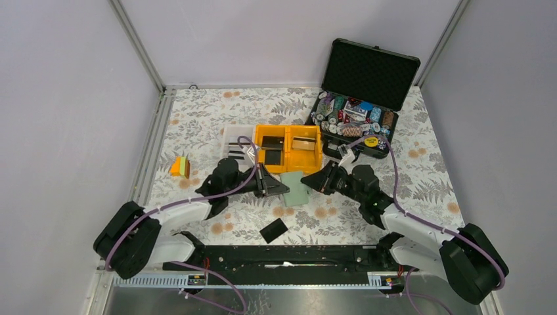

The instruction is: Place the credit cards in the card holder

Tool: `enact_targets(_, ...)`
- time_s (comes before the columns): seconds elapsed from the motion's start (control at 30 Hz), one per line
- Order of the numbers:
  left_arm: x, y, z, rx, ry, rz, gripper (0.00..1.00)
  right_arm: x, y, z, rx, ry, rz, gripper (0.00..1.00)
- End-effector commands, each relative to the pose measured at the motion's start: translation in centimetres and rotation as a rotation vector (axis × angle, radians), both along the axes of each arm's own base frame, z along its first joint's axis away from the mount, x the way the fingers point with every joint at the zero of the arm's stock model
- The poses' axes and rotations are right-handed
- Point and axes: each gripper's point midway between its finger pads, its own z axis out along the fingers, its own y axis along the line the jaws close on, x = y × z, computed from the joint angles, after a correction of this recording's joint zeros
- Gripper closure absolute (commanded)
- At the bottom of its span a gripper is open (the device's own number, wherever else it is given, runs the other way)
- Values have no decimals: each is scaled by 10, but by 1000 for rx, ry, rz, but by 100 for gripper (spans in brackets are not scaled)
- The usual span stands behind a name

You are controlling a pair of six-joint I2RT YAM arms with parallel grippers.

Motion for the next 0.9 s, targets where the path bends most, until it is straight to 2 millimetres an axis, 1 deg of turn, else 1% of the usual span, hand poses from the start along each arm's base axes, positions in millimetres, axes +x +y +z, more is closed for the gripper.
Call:
enact_targets(0.0, -11, -2, 49, -97, -227, -81, 100, -21, 20, 74, 71, -235, 198, 57)
enact_targets(0.07, -17, 3, 52, -59, -303, -110, 100, -26, 18, 86, 53, -284, 220, 37)
enact_targets(0.1, -22, 6, 61, -57, -357, -125, 100, -29, 17, 93, 46, -308, 235, 29)
enact_targets(0.13, -26, 9, 65, -44, -395, -140, 100, -32, 16, 98, 37, -324, 251, 24)
enact_targets(0.2, -35, 14, 76, -36, -471, -175, 100, -40, 17, 109, 26, -357, 303, 19)
enact_targets(0.23, -40, 16, 82, -42, -506, -190, 100, -44, 18, 116, 25, -375, 329, 18)
enact_targets(0.27, -44, 18, 88, -49, -536, -205, 100, -48, 19, 117, 21, -377, 360, 17)
enact_targets(0.3, -49, 19, 94, -63, -567, -216, 100, -50, 21, 122, 21, -383, 386, 17)
enact_targets(0.33, -54, 21, 100, -77, -595, -225, 100, -52, 22, 123, 15, -382, 409, 17)
enact_targets(0.4, -60, 24, 109, -96, -638, -231, 100, -58, 25, 121, 6, -378, 467, 13)
enact_targets(0.47, -63, 26, 113, -99, -657, -231, 100, -66, 28, 122, 22, -377, 524, 12)
enact_targets(0.53, -63, 27, 112, -86, -654, -230, 100, -76, 30, 129, 71, -374, 580, 16)
enact_targets(0.63, -63, 27, 112, -80, -648, -229, 100, -84, 32, 139, 126, -392, 622, 27)
enact_targets(0.87, -61, 26, 114, -76, -638, -207, 100, -88, 39, 138, 136, -396, 672, 63)
